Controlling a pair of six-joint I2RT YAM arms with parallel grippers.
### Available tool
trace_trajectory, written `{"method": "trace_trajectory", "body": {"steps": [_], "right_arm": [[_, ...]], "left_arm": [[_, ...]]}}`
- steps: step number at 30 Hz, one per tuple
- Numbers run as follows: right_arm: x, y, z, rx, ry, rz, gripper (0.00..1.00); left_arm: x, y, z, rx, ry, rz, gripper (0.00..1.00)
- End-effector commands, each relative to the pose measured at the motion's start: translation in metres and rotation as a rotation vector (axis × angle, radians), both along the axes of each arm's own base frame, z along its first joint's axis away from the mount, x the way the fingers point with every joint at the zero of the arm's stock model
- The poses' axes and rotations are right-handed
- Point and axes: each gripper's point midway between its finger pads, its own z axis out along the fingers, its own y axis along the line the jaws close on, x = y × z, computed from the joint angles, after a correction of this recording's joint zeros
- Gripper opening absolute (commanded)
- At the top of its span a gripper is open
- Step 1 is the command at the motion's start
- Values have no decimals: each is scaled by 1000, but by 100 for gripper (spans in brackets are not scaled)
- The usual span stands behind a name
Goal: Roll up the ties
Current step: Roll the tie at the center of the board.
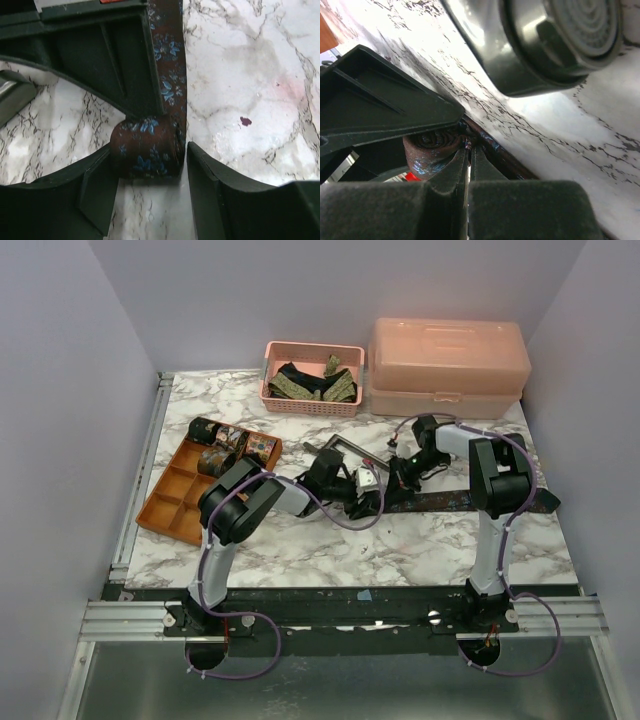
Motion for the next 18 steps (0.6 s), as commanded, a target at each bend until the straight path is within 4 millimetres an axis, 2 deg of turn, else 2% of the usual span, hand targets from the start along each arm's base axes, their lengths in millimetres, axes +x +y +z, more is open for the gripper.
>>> {"method": "trace_trajectory", "body": {"steps": [1,4,7,11,12,15,17,18], "right_arm": [[10,-57,-76,-349,-110,107,0],[11,-55,-75,-338,-118,108,0],[13,-49,-70,-303,-124,109,0],[20,-36,-44,-212,-130,118,1],[23,-34,-34,-185,-122,113,6],[26,-34,-1,-58,-102,76,31],[21,-35,18,13,-87,59,49],[14,-34,25,40,-72,61,55]], "left_arm": [[-9,-11,-15,-7,61,-19,54],[-10,-17,-11,-18,79,-26,55],[-13,-19,-17,26,101,-19,34],[-20,4,-38,150,89,11,16],[-22,12,-43,186,79,13,15],[-28,36,-60,291,15,10,14],[-27,43,-66,346,-15,4,13],[-27,46,-71,378,-7,1,13]]}}
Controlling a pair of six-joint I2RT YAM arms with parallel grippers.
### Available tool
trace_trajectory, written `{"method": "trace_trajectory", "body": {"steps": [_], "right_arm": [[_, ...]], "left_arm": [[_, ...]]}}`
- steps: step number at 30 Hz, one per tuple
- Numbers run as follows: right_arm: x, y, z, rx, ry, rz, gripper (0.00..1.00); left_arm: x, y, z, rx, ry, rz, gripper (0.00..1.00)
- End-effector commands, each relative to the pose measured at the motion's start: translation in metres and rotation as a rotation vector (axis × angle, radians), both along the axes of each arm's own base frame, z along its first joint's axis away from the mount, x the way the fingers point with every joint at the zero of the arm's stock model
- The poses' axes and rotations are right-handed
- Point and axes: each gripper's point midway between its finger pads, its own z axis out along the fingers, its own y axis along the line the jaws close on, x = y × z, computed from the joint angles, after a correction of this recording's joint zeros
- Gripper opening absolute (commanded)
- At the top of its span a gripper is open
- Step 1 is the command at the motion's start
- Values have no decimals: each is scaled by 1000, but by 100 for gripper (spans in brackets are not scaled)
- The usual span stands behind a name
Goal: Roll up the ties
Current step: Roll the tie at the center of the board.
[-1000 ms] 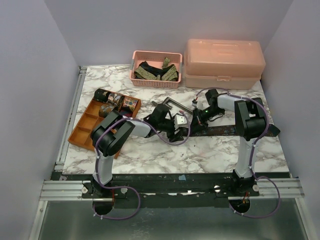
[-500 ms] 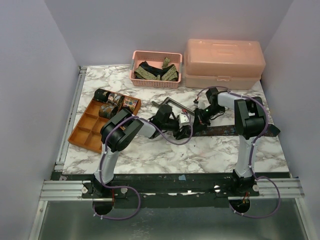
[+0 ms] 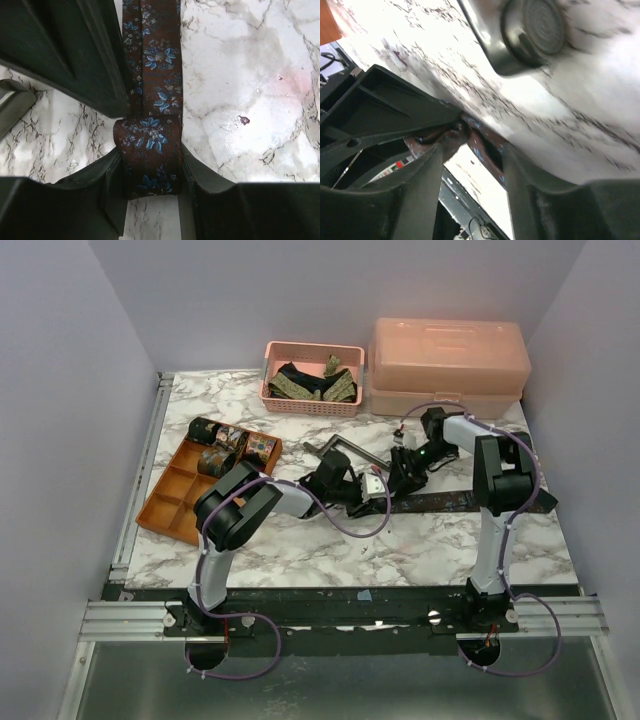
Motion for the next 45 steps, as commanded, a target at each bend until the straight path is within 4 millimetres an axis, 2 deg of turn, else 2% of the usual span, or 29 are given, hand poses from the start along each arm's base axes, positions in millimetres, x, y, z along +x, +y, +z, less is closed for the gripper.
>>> {"method": "trace_trajectory", "body": {"steps": [1,3,5,10,15,17,19,21,22,25,28,30,31,34,37,41,45], "right_arm": [[-7,-19,18,61,-19,22,61],[-19,-11,32,136,0,22,77],[-24,-1,40,198,15,3,80],[-27,21,30,197,28,11,63],[-17,26,15,164,19,1,49],[-17,25,15,163,30,6,47],[-16,23,25,153,5,20,47],[-18,14,35,114,-30,36,47],[-19,4,34,66,-40,44,47],[-23,-40,15,-79,-50,58,45],[-5,-90,3,-161,-79,-1,42],[7,-109,8,-180,-105,-16,40],[10,-112,12,-182,-120,-12,39],[9,-104,31,-122,-138,0,35],[-5,-83,48,-9,-94,-2,29],[-36,-63,40,24,-27,19,19],[-49,-51,20,-2,-9,43,15]], "left_arm": [[-23,51,-71,329,64,4,13],[-18,52,-74,359,63,15,14],[-19,50,-75,372,49,1,14],[-24,48,-75,394,53,-17,16],[-30,50,-76,412,54,-35,17],[-31,51,-78,425,59,-38,17],[-31,51,-78,432,59,-36,17],[-30,52,-78,435,63,-29,18],[-31,53,-79,439,72,-24,18],[-32,55,-81,443,80,-23,18],[-32,57,-82,449,86,-15,18],[-32,58,-82,448,93,-11,18],[-32,58,-82,447,97,-8,18],[-31,56,-81,444,101,-9,18],[-30,55,-81,443,107,-6,18],[-31,53,-78,433,123,-8,19],[-34,51,-76,417,146,-20,19]]}}
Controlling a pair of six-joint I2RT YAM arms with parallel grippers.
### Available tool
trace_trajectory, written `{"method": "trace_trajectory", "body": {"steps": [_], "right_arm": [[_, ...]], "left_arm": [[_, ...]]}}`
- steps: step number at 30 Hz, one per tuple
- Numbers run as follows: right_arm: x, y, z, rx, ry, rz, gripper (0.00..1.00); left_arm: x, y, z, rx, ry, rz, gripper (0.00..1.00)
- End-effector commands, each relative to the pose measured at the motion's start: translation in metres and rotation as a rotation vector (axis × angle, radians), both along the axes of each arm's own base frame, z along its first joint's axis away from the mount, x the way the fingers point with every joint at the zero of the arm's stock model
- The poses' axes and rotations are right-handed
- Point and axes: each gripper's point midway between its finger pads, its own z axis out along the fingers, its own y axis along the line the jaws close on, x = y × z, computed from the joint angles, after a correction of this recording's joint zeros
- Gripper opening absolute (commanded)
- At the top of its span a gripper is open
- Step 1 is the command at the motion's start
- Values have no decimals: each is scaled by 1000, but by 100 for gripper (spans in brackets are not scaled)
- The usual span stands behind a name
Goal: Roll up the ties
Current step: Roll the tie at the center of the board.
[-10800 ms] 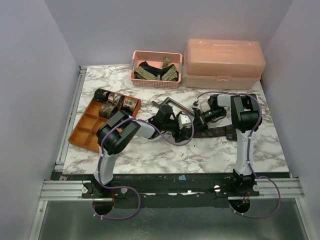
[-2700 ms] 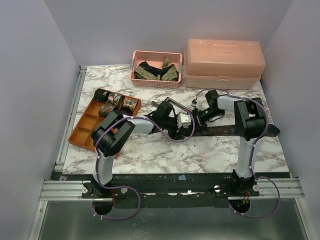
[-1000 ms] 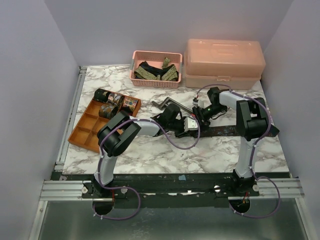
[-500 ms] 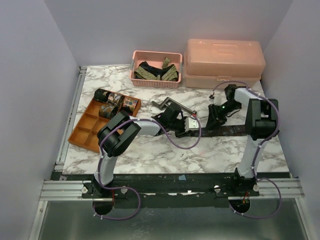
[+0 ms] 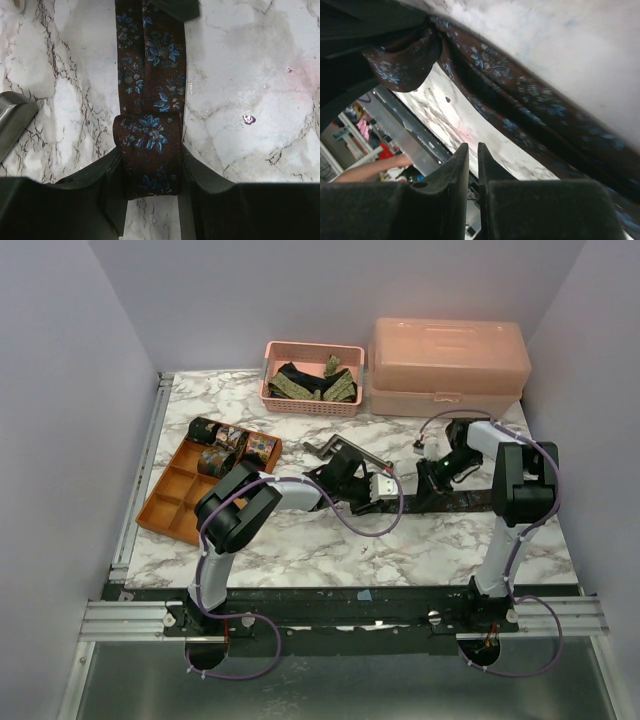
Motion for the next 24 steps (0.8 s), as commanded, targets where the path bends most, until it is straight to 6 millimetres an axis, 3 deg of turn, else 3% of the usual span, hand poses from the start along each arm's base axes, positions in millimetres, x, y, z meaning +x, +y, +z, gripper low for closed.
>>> {"method": "trace_trajectory", "body": {"steps": [1,6,12,15,20,24], "right_arm": [[-16,17,-12,4,22,26,14],[10,22,-23,-23,-24,-20,14],[49,20,2,-22,-202,21,38],[50,18,8,-14,-239,87,47],[43,17,13,26,-331,212,71],[36,19,0,14,-399,304,74]], "left_arm": [[-35,52,-74,252,209,42,19],[-42,52,-69,235,273,20,18],[-44,50,-55,178,357,0,17],[-40,47,-48,160,392,3,17],[-34,42,-37,124,480,25,16],[-29,41,-34,101,535,46,16]]}}
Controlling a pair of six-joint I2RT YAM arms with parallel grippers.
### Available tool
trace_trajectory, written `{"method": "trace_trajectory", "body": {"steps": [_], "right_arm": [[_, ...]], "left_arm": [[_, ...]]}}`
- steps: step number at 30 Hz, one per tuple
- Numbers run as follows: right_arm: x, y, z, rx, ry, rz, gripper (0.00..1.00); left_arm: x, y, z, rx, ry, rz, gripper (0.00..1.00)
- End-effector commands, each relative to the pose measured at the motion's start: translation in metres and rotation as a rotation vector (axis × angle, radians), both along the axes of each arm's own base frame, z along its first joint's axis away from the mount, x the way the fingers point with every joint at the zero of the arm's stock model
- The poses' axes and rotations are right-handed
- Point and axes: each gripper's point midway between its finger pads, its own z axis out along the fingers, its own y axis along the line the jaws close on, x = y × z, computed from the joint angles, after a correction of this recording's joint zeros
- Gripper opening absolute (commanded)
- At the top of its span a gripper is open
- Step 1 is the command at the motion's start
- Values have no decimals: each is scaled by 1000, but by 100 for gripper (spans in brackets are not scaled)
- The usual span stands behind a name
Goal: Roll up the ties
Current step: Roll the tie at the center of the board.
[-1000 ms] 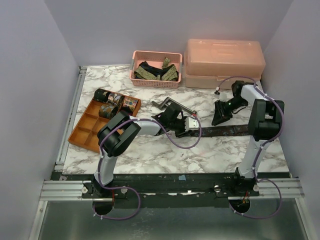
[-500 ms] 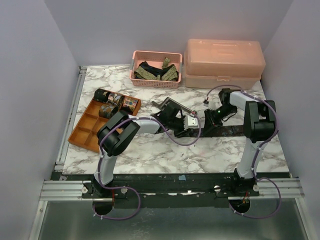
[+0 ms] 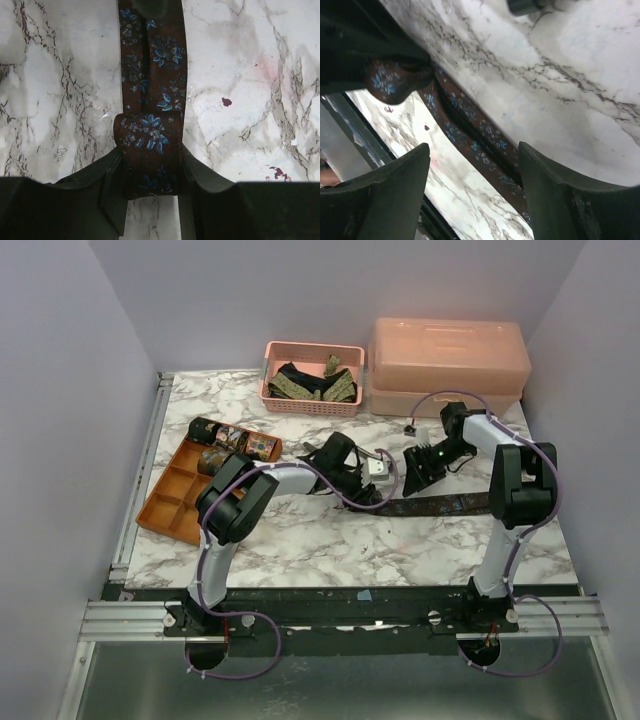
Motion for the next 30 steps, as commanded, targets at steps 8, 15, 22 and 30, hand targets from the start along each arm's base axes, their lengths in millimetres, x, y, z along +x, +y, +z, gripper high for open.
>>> {"method": "trace_trajectory", "body": {"steps": [8,15,22,30], "right_arm": [[-10,17,-17,-36,-197,251,73],[-20,7,-50,-208,-235,318,59],[-30,-12,-77,-353,-191,310,28],[-29,-17,-87,-400,-165,282,21]], "left_arm": [[-17,26,-36,105,311,68,15],[-13,29,-30,72,328,93,15],[-5,23,-4,-60,234,114,19],[0,19,25,-177,45,108,23]]}}
